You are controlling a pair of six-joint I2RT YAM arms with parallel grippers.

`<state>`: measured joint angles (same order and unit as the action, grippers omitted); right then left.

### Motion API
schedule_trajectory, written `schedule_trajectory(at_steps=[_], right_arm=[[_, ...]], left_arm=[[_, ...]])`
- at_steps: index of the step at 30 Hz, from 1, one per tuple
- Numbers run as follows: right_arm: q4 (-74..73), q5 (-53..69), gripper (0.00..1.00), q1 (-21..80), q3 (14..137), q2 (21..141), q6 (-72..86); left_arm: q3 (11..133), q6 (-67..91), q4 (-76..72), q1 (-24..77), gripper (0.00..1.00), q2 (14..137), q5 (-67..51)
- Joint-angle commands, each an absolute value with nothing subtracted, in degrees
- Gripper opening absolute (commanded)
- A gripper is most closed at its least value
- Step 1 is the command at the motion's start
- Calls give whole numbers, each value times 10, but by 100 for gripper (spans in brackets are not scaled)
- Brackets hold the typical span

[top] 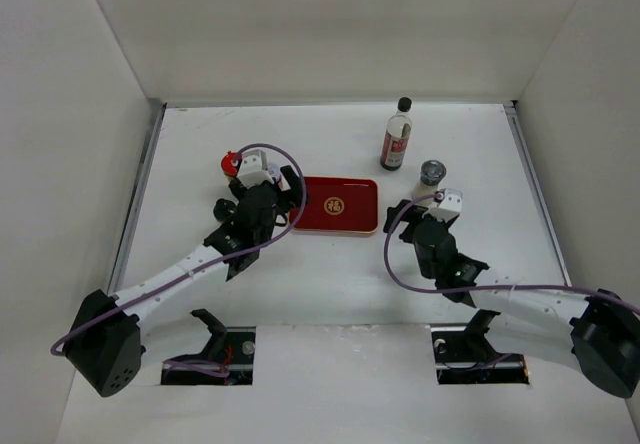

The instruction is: Organize the condiment bottles

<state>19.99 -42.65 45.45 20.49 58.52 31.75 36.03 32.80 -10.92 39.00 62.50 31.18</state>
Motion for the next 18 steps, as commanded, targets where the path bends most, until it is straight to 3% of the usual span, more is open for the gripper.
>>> schedule_trajectory(at_steps=[1,9,14,15,18], right_arm=[[238,-417,100,454,205,581,321],[234,-398,97,458,225,570,300],[201,-374,25,458,296,570,269],[183,-368,20,456,324,574,259],[131,-349,17,427,407,589,229]], left_arm=[[376,323,-131,385,100,627,309],[338,315,-193,390,100,626,297],[287,301,-276,383,100,615,285],[283,293,-281,379,100,610,282],[261,283,-303,368,100,586,275]])
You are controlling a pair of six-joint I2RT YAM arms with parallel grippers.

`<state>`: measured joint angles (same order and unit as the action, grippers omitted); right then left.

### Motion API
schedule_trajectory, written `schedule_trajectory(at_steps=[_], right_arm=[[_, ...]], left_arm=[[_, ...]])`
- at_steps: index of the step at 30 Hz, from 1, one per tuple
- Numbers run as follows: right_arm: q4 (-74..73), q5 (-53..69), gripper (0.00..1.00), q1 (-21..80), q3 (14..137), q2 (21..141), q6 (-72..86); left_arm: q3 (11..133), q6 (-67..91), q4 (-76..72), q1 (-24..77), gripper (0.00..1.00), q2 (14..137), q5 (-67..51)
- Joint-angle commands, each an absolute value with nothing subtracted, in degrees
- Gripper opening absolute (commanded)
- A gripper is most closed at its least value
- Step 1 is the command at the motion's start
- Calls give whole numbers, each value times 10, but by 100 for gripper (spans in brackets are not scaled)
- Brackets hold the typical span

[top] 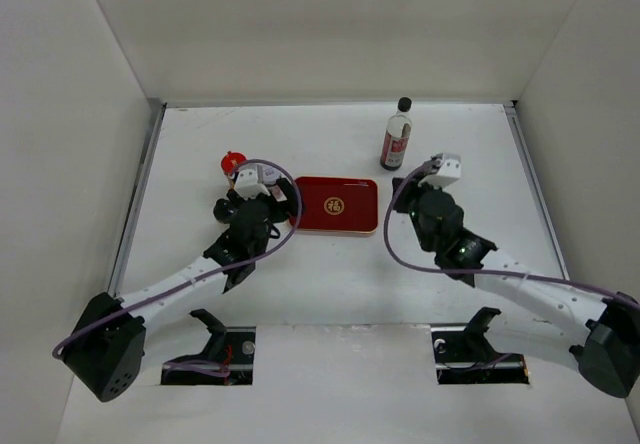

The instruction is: Organize the condiment bottles

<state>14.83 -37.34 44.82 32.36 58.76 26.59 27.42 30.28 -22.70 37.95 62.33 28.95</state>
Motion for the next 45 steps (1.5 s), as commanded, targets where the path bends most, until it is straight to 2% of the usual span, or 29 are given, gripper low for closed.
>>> schedule_trajectory(at_steps=[1,3,4,6,7,10,12,13,16,19,22,24,29,34,38,42,45], right_arm=[[121,-338,17,408,427,592,228],[107,-309,19,372,466,606,221],[94,-290,21,350,491,621,214],[66,-259,28,312,542,660,205],[50,-244,36,297,569,680,201],[22,-224,68,269,646,737,177],[15,-221,87,257,690,772,156],[8,-219,91,253,713,792,147],[-17,-222,98,247,763,830,124],[-25,-214,100,236,799,866,116],[-39,-216,100,225,835,907,106],[-40,-214,96,217,853,931,106],[-45,-216,90,205,895,985,94],[-49,-209,78,203,934,1032,78],[-42,-208,58,204,944,1050,77],[-33,-222,30,205,938,1042,83],[22,-237,23,206,913,996,83]], left_arm=[[257,285,-309,367,100,578,268],[252,286,-316,365,100,567,259],[248,287,-317,364,95,562,253],[236,290,-330,367,72,558,244],[232,293,-337,371,60,560,239],[228,298,-340,381,41,567,222],[221,298,-346,389,36,571,206],[216,298,-354,392,35,573,199],[199,297,-394,393,34,581,185],[190,297,-410,392,34,584,171],[186,297,-422,391,36,589,165],[182,299,-431,385,40,595,165],[175,304,-443,382,57,598,174],[172,308,-457,376,61,619,176],[173,309,-459,371,62,634,178],[172,313,-460,370,65,629,178],[170,316,-461,363,65,630,178]])
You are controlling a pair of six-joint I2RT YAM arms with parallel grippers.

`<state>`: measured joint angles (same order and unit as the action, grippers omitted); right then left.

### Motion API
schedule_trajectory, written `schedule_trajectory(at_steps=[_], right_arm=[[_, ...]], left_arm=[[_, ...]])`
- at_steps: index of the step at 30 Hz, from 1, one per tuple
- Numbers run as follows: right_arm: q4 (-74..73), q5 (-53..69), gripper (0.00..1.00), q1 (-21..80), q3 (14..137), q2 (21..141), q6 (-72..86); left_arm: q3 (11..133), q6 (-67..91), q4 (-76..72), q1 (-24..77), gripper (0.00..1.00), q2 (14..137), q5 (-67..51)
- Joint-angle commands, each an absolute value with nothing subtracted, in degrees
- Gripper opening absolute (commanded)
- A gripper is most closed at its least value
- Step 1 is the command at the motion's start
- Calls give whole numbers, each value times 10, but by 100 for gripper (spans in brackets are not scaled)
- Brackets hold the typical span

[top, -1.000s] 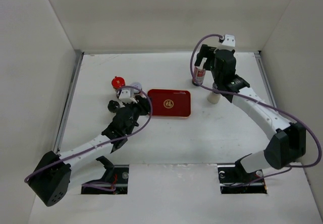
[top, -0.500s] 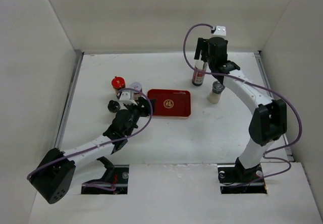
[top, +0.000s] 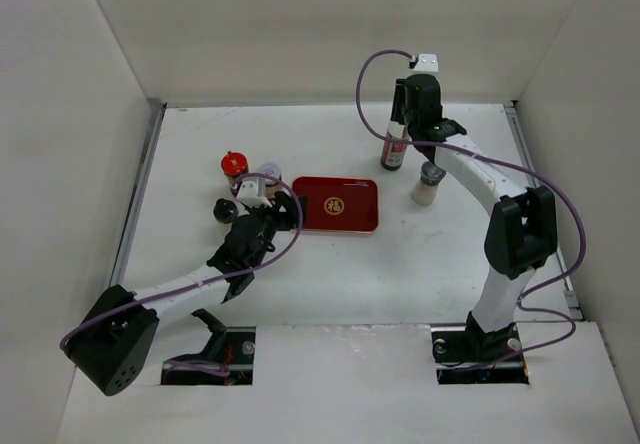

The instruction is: Organize the condiment bottles

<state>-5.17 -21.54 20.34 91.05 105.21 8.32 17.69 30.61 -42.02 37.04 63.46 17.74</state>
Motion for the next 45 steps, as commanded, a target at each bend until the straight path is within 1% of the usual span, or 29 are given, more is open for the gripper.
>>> schedule_trajectory(at_steps=[1,8,13,24,38,41,45], right_arm=[[43,-242,22,210,902,974,82],[76,-252,21,255,841,850,76],[87,-249,21,291,797,815,86],[126,-248,21,368,755,830,81],[162,-249,22,365,716,876,77],[166,-252,24,364,705,882,76],[185,-253,30,367,681,882,76]], left_arm=[[169,316,-461,363,65,628,176],[166,320,-461,363,67,620,176],[164,322,-461,358,67,619,178],[166,327,-461,363,68,621,176],[164,329,-461,357,68,624,173],[166,329,-462,358,68,628,172],[166,329,-462,356,68,629,173]])
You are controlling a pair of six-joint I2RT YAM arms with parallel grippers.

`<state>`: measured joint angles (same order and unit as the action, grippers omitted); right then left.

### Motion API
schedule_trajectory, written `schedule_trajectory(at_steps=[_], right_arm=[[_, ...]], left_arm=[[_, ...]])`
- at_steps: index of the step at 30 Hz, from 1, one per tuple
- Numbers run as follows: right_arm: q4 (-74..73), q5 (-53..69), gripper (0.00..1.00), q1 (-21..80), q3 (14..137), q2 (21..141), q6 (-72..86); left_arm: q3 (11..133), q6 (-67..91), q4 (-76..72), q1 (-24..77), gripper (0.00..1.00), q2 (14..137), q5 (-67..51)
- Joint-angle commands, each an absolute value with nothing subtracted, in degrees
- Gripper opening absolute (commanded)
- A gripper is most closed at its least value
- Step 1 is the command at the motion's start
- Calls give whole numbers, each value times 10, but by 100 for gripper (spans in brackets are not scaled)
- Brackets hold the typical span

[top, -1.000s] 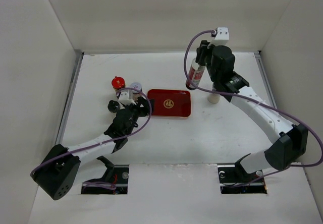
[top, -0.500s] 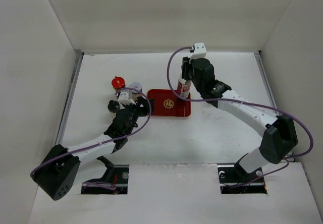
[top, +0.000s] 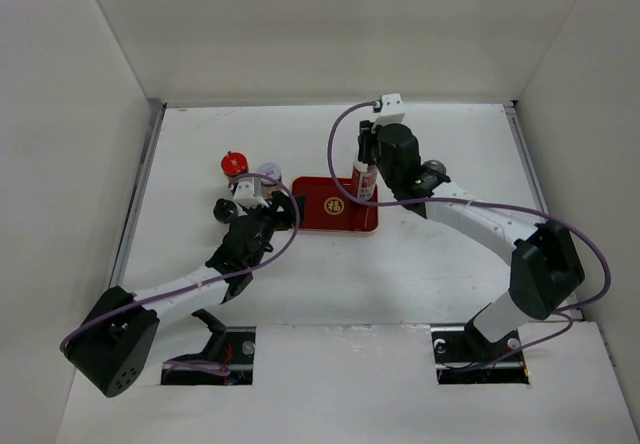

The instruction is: Organize the condiment bottles

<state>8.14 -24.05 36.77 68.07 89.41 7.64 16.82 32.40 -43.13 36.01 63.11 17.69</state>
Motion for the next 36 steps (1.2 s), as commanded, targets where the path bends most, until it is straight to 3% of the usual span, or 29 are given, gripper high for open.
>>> schedule_trajectory(at_steps=[1,6,11,15,22,24,26,28,31,34,36], right_arm=[[190,-254,31,367,674,882,76],[214,-261,49,368,649,877,75],[215,-262,86,374,642,842,82],[214,-262,99,383,623,792,90],[212,-278,99,397,508,659,180],[210,-285,81,403,470,621,203],[209,-288,50,407,424,578,214],[200,-295,33,415,379,535,230],[176,-298,38,427,330,492,258],[177,-296,68,439,287,470,277],[179,-295,79,443,269,466,286]], left_arm=[[166,329,-462,356,68,628,173],[163,329,-457,349,68,615,178],[170,326,-428,341,71,583,196],[206,326,-351,336,75,567,226],[345,309,-152,321,81,605,271],[386,292,-118,317,81,638,275],[417,273,-101,316,80,677,284],[444,260,-92,313,80,717,296],[472,257,-76,309,78,758,321],[482,255,-73,306,78,775,352],[497,253,-64,298,78,792,349]])
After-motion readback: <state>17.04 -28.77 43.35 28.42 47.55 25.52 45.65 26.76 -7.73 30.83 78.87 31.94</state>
